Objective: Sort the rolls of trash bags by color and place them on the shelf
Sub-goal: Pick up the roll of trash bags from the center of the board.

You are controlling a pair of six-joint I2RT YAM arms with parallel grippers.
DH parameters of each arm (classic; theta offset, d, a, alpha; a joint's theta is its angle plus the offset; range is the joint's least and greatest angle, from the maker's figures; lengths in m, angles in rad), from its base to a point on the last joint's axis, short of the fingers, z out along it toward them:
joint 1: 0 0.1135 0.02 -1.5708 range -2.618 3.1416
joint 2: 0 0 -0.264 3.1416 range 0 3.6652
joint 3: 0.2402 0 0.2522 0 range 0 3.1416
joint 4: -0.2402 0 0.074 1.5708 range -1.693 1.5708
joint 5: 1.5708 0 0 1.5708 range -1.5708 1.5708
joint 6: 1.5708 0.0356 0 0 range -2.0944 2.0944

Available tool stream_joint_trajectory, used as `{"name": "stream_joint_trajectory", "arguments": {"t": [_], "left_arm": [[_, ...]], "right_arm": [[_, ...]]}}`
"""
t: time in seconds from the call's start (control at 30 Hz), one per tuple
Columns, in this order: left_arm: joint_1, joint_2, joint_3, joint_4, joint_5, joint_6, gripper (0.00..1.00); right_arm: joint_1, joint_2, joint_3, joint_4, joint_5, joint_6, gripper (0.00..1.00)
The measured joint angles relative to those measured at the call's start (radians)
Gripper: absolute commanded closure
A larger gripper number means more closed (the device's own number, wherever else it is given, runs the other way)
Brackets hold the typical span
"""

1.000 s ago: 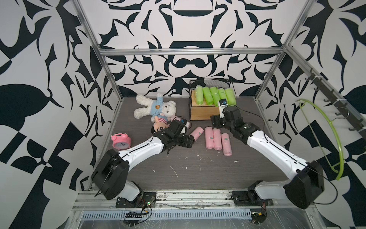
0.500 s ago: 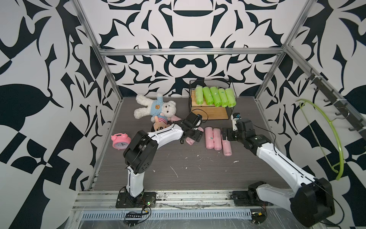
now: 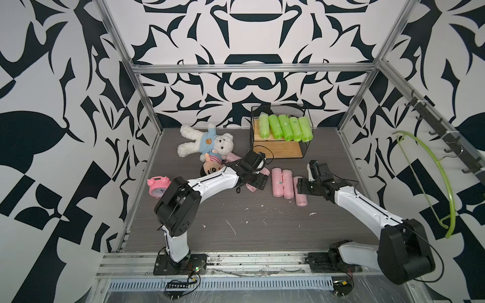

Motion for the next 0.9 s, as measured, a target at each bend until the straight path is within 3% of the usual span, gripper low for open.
{"name": "stream_joint_trajectory", "arguments": {"t": [0.37, 0.63, 0.9], "left_arm": [[0.0, -0.089, -0.083, 0.052, 0.064, -0.061, 0.12], [0.0, -0.108, -0.12, 0.059, 0.088, -0.082, 0.12], [0.0, -0.135, -0.14, 0.06, 0.09, -0.087, 0.12]], "right_arm": [[0.004, -0.024, -0.105, 0.005, -0.023, 0.117, 0.25], [0.014, 0.129, -0.059, 0.072, -0.011, 0.113, 0.26], [0.014, 0.285, 0.017, 0.137, -0.01, 0.091, 0.35]]}}
